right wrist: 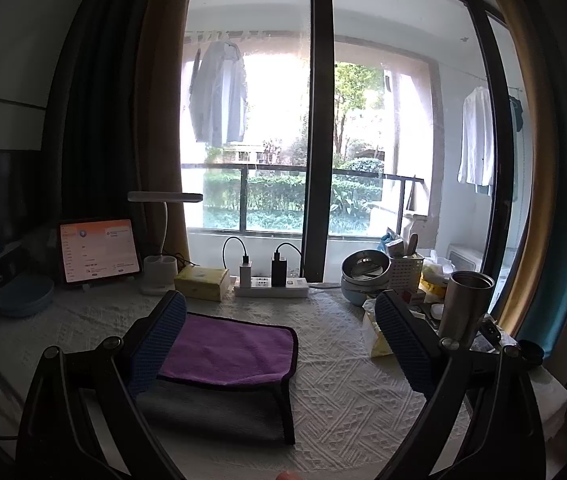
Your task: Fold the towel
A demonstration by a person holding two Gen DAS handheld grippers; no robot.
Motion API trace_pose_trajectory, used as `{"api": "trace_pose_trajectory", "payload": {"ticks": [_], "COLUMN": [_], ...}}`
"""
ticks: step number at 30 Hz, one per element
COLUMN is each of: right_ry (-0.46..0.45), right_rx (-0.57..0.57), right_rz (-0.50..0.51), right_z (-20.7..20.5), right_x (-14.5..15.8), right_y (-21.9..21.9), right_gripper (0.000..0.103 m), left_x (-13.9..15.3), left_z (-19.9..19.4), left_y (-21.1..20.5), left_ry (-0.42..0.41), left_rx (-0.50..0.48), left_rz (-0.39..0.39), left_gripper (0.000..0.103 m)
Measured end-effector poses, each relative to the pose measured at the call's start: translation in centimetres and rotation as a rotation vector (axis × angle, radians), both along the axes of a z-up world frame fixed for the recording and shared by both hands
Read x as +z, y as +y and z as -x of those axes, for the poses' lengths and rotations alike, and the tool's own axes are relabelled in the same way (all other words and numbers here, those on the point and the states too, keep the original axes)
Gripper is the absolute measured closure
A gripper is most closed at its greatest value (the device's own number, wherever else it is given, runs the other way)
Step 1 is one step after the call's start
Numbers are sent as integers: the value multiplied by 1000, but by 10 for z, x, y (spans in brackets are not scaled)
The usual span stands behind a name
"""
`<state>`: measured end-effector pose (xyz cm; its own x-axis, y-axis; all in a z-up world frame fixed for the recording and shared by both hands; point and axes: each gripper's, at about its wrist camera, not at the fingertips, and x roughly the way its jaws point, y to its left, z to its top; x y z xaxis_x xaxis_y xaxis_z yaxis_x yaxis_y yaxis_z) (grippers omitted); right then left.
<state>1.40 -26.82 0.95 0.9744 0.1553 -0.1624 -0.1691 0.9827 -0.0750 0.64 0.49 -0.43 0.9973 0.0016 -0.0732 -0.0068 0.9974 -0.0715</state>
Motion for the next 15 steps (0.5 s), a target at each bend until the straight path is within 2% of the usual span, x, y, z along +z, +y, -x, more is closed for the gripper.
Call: {"api": "trace_pose_trajectory", "payload": {"ticks": [15], "right_ry": [0], "right_rx": [0], "right_rz": [0], "right_z": [0], "right_x": [-1], "right_y": [0], "right_gripper": [5], "left_x": [1], "left_z": [-1], "left_y": [2], "left_ry": [9], "left_rx": [5], "left_rz": [6], "left_gripper": [0]}}
